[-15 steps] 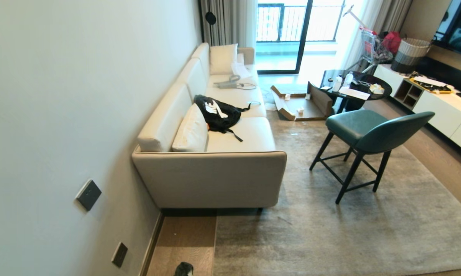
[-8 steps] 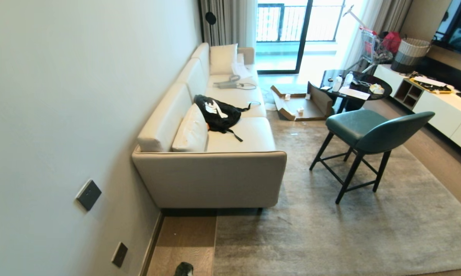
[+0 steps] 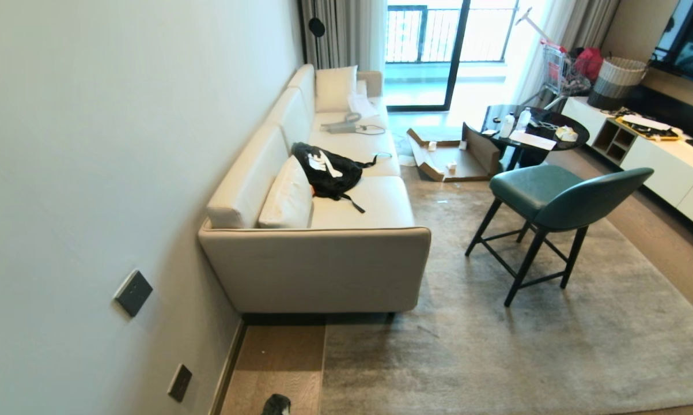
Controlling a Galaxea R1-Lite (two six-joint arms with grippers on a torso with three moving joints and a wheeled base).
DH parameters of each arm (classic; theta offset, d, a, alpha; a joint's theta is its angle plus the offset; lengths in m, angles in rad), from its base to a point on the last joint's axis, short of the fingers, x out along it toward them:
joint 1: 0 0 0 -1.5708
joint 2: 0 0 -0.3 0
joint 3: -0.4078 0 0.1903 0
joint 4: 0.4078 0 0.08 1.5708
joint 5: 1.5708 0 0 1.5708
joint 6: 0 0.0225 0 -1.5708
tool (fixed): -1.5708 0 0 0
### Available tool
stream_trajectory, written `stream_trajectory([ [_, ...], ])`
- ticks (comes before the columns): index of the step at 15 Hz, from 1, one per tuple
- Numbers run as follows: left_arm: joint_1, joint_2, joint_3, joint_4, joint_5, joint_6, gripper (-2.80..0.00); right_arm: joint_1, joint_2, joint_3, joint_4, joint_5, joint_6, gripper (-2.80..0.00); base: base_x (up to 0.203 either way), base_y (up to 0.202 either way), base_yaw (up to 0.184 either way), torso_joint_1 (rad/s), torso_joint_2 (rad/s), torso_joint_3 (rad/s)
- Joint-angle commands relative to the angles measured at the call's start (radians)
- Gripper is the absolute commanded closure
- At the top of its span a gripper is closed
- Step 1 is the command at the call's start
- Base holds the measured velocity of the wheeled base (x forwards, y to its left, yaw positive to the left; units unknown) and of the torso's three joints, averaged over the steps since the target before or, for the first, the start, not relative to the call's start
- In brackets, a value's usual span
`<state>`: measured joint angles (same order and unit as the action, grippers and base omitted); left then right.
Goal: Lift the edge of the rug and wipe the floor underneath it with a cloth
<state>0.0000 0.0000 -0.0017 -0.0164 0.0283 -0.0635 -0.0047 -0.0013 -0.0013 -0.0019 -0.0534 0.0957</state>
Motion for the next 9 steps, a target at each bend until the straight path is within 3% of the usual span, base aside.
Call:
stream_trajectory([
  [1,0.000,0.000,0.000,0.000,0.001,-0.001,0.00,0.000,0.001,0.000,-0.001,0.000,0.001,0.00,0.000,0.000,0.000,0.000,0.00,0.000],
  [9,0.000,0.000,0.000,0.000,0.001,-0.001,0.00,0.000,0.001,0.000,-0.001,0.000,-0.001,0.00,0.000,0.000,0.000,0.000,0.00,0.000],
])
